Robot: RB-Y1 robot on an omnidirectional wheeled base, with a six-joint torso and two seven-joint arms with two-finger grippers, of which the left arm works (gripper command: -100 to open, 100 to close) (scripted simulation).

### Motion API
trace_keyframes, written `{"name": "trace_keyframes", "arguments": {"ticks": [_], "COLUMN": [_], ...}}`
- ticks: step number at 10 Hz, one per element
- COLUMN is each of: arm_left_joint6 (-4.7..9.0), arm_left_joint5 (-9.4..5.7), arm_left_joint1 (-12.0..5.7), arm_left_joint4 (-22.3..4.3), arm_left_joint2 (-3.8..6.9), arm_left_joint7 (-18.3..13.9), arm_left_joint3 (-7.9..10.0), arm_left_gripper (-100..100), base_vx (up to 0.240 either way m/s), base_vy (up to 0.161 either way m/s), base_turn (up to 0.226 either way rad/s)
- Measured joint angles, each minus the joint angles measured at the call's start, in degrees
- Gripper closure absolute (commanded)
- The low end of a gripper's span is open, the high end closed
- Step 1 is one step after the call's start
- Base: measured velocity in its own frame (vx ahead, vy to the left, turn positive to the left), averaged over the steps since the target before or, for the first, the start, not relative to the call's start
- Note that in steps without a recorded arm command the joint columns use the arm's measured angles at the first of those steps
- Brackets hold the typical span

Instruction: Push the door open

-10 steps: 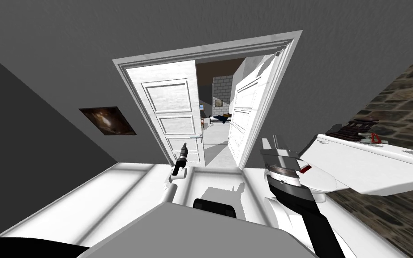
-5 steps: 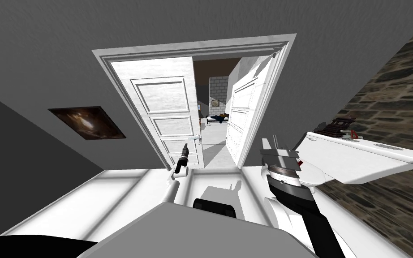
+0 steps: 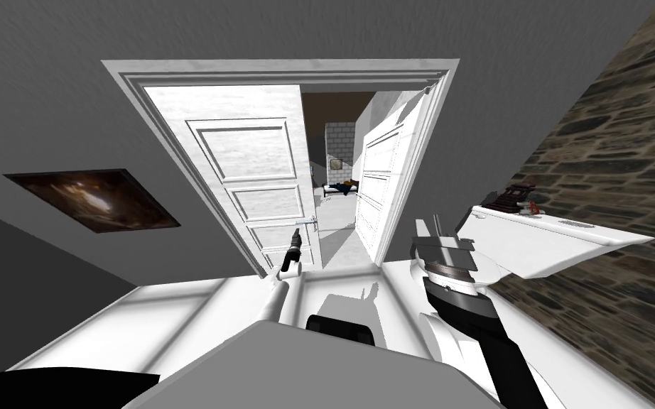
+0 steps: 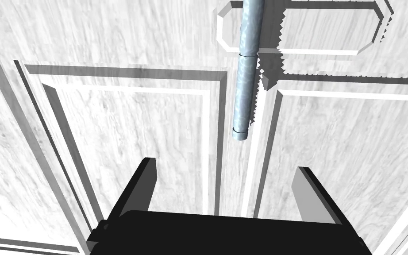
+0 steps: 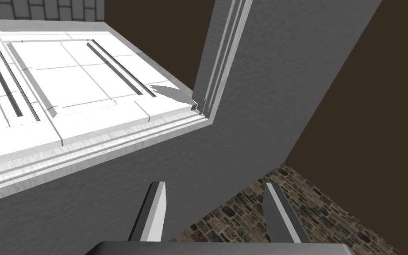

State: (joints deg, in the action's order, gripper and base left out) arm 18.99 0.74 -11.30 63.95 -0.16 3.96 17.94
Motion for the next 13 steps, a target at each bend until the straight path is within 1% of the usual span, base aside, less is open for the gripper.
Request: {"name": "trace_keyframes", "arguments": {"ticks": [2,3,4,5,7,8,9,11,12,13], "arm_left_joint6": [0.26,0.04,-0.03,-0.14,0.02,0.07,0.07,0.25,0.07,0.04], "arm_left_joint5": [-0.06,-0.07,-0.08,-0.14,-0.15,-0.2,-0.25,-0.32,-0.33,-0.39], "arm_left_joint1": [-1.97,-2.68,-2.76,-2.3,-2.9,-2.86,-2.85,-2.98,-2.74,-2.86], "arm_left_joint4": [-3.55,-4.57,-4.68,-4.25,-4.94,-4.95,-5.01,-5.35,-4.89,-5.08], "arm_left_joint2": [-0.75,-1.16,-1.19,-0.02,1.02,1.5,1.77,1.53,0.81,0.09], "arm_left_joint7": [0.52,0.71,0.75,0.49,0.76,0.73,0.66,0.65,0.65,0.6], "arm_left_joint3": [1.09,1.51,1.55,1.39,1.85,1.89,1.98,2.21,2.26,2.36], "arm_left_gripper": [-100,-100,-100,-100,-100,-100,-100,-100,-100,-100], "base_vx": [0.061,0.027,0.099,0.161,0.167,0.214,0.224,0.204,0.197,0.082], "base_vy": [0.103,0.043,0.022,0.034,0.046,0.035,0.062,0.046,0.036,0.019], "base_turn": [-0.148,-0.025,-0.018,-0.017,-0.02,-0.025,-0.018,-0.02,-0.015,0.0]}}
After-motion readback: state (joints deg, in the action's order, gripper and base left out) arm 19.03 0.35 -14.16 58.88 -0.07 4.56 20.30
